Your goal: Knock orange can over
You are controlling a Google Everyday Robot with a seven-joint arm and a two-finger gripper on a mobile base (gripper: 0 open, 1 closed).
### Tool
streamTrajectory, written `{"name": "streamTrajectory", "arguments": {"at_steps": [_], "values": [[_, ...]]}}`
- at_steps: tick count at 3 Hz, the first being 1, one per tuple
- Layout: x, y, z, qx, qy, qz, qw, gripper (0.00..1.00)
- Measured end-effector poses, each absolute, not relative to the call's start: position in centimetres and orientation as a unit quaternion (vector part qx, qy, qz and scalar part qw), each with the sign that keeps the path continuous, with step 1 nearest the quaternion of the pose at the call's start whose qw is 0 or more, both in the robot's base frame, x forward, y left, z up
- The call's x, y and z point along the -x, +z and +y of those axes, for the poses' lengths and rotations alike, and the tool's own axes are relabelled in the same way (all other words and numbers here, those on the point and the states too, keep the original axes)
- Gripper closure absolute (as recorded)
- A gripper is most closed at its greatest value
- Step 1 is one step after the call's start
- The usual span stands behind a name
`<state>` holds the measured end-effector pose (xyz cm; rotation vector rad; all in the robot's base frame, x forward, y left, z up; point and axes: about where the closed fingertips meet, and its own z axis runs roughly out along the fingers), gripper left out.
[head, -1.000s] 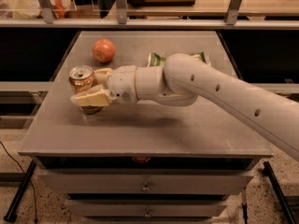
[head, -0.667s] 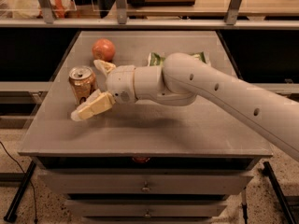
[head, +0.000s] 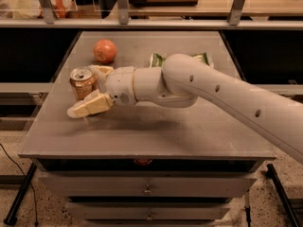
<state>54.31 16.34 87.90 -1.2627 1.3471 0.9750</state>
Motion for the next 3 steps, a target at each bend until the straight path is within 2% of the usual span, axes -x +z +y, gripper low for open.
{"name": "streamTrajectory", "arguments": {"at_steps": [3], "values": [[-54.1, 90.4, 14.0, 0.518, 0.372, 0.562, 0.526, 0.88]]}}
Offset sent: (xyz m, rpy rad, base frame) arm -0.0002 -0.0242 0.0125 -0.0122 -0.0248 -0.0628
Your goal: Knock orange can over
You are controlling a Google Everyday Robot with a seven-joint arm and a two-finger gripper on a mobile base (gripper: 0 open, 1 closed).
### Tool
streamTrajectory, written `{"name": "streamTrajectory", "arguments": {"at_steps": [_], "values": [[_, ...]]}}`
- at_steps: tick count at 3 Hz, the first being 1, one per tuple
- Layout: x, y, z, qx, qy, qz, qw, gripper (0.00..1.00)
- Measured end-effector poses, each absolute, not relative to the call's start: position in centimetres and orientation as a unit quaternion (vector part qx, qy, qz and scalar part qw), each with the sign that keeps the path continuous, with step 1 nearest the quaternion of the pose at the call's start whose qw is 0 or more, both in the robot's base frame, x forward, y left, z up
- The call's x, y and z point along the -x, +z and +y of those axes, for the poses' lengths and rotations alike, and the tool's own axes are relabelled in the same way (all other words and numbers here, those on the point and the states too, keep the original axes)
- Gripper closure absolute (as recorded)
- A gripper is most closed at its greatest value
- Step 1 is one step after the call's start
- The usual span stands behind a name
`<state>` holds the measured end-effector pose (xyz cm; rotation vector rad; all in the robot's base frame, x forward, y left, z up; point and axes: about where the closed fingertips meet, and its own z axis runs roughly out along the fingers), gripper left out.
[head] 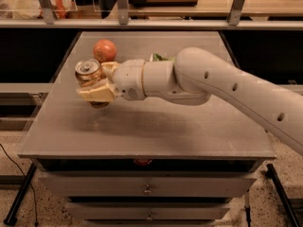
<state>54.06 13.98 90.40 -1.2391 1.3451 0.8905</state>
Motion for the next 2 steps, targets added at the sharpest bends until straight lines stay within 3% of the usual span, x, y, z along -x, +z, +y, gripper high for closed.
{"name": "streamTrajectory", "arguments": {"at_steps": [1, 2], "values": [[-53.9, 92.9, 12.7, 0.544, 0.336, 0.561, 0.526, 1.00], [-53.4, 95.2, 12.2, 0.599, 0.278, 0.567, 0.493, 1.00]]}}
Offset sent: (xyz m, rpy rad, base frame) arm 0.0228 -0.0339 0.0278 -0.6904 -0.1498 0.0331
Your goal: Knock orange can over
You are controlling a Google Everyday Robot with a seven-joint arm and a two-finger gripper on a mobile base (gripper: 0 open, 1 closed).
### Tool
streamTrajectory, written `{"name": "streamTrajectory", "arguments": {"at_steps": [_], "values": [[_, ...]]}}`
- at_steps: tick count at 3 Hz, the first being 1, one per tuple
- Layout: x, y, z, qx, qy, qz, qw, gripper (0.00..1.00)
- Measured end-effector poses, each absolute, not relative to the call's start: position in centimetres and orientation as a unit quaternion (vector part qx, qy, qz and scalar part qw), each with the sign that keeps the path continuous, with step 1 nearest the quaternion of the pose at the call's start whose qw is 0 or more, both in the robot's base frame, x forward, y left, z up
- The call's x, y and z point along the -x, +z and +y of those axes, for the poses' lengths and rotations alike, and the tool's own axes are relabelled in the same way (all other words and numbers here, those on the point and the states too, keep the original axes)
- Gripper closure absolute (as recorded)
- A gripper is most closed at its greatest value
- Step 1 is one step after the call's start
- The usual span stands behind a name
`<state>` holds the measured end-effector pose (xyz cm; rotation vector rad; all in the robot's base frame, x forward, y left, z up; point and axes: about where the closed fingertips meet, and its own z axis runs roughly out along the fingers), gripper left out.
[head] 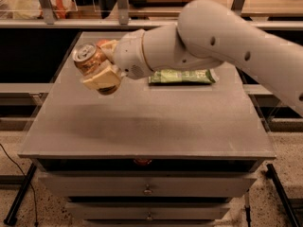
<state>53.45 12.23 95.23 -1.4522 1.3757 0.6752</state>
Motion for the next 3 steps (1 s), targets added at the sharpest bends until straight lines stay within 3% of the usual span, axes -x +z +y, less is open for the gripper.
{"name": "streamTrajectory", "arguments": {"at_steps": [1, 3], "values": [[-52.6, 95.6, 11.9, 0.652, 0.219, 0.591, 0.422, 1.00], [-52.2, 88.0, 12.5, 0.723, 0.137, 0.646, 0.203, 1.00]]}}
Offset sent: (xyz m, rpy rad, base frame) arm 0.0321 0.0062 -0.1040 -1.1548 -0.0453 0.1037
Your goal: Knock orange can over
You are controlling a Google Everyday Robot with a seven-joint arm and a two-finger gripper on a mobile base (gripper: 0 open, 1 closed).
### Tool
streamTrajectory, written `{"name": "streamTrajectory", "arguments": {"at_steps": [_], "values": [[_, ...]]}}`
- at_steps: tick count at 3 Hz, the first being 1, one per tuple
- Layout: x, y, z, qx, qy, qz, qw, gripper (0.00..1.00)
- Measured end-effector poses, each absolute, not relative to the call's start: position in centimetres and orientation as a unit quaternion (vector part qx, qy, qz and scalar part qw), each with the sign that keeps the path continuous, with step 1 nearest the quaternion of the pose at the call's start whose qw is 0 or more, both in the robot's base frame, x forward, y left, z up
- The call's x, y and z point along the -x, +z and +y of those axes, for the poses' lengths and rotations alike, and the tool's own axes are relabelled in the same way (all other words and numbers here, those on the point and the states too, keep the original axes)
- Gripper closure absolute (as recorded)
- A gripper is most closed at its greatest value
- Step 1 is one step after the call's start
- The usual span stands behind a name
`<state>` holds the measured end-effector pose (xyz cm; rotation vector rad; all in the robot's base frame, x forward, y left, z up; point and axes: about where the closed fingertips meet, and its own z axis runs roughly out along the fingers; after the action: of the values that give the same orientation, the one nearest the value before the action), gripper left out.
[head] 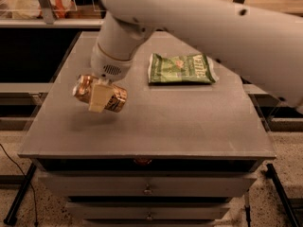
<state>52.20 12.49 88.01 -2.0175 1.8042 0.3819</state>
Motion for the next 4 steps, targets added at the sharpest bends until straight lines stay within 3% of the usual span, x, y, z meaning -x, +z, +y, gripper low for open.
{"name": "streamTrajectory", "arguments": {"at_steps": [2, 4], "values": [[-54.6, 82.5, 13.4, 0.780, -0.013, 0.624, 0.048, 1.00], [-56.0, 82.7, 12.6, 0.780, -0.055, 0.623, 0.034, 0.60]]}}
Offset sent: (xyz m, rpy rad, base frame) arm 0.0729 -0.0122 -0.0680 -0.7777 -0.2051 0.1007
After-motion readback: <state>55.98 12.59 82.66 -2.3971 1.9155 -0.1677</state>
